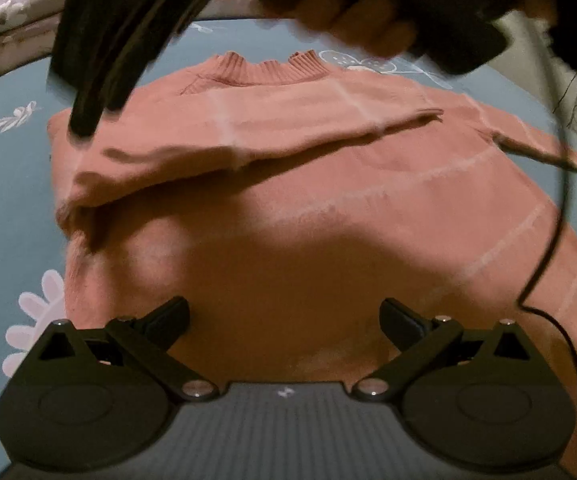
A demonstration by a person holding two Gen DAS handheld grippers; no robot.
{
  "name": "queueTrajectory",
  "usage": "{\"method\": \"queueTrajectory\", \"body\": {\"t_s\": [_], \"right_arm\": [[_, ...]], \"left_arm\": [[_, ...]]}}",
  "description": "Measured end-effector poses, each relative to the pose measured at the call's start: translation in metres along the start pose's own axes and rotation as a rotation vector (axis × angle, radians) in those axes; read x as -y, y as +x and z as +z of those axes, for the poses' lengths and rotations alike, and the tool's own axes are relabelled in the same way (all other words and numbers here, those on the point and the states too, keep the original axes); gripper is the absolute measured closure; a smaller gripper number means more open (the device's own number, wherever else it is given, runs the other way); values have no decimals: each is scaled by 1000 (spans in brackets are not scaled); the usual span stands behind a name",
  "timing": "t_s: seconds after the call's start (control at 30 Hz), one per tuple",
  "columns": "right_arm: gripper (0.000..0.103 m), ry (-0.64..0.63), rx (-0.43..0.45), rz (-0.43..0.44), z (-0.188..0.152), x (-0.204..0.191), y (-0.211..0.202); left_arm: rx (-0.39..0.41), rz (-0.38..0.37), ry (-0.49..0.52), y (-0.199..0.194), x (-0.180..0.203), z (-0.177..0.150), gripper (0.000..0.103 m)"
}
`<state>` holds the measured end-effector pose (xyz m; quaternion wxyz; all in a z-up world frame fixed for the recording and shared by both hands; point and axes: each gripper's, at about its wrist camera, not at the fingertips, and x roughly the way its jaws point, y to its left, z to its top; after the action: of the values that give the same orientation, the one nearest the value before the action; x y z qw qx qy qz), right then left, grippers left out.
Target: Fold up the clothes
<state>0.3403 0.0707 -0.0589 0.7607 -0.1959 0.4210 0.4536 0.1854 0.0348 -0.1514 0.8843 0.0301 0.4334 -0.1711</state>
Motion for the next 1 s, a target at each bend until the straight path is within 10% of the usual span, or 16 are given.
{"method": "queueTrajectory", "body": {"t_s": [0.17,1.0], "right_arm": [[73,27,-68,-44,0,-7,56],[69,24,-110,-37,-18,-26,57]], "left_arm": [[3,-16,-22,-4,-9,-1,3],[13,-30,-58,-3,-29,-1,3]]}}
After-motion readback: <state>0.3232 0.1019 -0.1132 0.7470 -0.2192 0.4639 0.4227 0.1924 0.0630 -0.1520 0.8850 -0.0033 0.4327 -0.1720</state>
